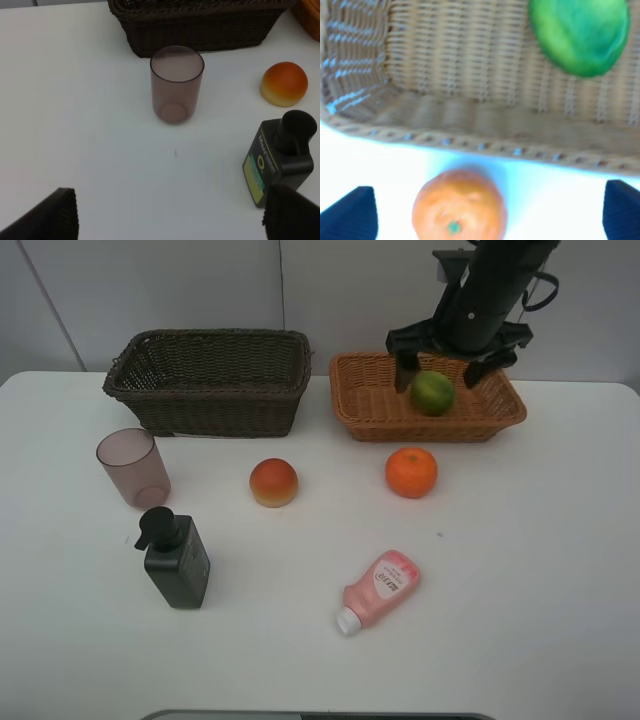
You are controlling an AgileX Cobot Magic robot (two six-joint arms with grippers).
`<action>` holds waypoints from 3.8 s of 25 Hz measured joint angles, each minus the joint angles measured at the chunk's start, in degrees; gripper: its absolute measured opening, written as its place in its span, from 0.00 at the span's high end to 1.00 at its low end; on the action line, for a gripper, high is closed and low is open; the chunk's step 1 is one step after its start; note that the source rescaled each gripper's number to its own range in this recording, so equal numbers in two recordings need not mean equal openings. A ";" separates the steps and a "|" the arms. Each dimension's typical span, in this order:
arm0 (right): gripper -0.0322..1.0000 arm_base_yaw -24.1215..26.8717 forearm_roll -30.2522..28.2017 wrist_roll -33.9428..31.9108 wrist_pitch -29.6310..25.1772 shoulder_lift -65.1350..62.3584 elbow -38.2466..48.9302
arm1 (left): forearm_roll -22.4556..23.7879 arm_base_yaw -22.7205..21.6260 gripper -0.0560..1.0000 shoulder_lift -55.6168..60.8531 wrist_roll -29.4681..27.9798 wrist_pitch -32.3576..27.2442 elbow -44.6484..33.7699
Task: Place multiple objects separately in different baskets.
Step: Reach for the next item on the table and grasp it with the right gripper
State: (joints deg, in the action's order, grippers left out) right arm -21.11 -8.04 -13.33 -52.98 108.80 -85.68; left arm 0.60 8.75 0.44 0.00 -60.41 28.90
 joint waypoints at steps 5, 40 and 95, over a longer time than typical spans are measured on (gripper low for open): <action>0.00 -2.57 0.00 -6.24 3.99 -6.09 11.07 | 0.00 0.00 0.04 0.00 0.00 0.00 0.00; 0.00 -5.81 -8.55 -20.80 16.55 -1.95 20.74 | 0.00 0.00 0.04 0.00 0.00 0.00 0.00; 0.47 -5.13 -16.42 -32.48 27.05 8.59 20.68 | 0.00 0.00 0.04 0.00 0.00 0.00 0.00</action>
State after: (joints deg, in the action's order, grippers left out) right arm -26.23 -24.46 -45.81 -25.93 117.39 -65.00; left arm 0.60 8.75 0.44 0.00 -60.41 28.90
